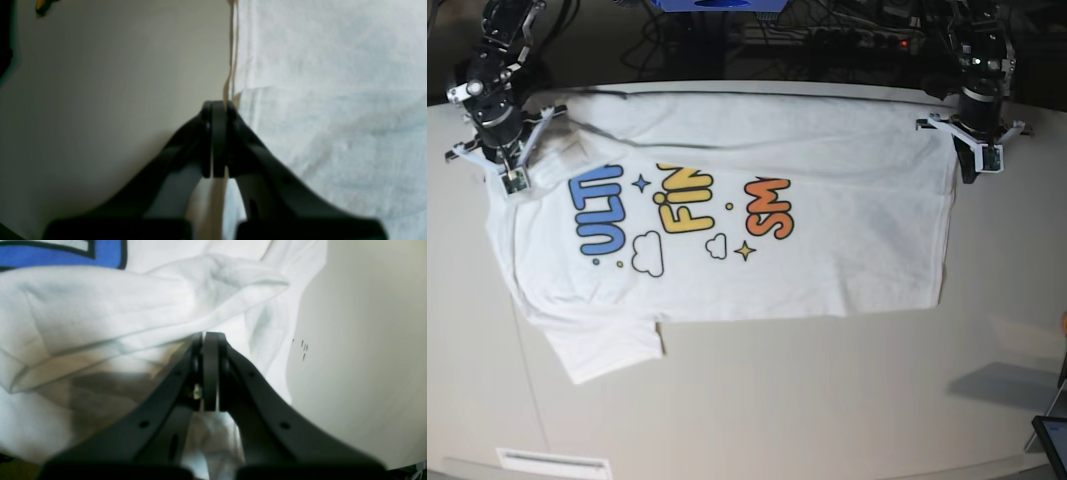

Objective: Fold the T-shirt properly
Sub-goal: 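Lay the shoulders down and release with both grippers, then move both grippers outward to the shirt's side edges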

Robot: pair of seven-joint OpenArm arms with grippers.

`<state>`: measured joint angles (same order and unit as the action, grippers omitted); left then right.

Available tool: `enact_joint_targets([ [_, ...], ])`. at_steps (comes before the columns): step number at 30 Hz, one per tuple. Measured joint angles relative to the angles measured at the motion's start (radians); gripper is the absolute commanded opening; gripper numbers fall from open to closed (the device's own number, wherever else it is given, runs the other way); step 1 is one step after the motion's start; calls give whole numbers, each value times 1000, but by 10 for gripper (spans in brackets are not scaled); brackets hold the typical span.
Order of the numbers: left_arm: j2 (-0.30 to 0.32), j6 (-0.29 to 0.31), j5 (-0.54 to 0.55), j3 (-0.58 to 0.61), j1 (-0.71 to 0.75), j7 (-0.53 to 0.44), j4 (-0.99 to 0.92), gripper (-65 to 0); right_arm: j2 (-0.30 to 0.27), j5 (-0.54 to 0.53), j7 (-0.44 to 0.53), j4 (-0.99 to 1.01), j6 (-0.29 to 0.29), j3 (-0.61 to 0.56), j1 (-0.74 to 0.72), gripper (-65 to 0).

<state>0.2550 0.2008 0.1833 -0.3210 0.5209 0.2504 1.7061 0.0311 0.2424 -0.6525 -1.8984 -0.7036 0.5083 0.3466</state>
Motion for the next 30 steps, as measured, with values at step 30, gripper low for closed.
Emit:
enact_joint_targets([
  [30, 0, 2, 0, 1, -8, 49, 0, -648, -6, 11, -31, 50, 5, -64, -39, -649],
])
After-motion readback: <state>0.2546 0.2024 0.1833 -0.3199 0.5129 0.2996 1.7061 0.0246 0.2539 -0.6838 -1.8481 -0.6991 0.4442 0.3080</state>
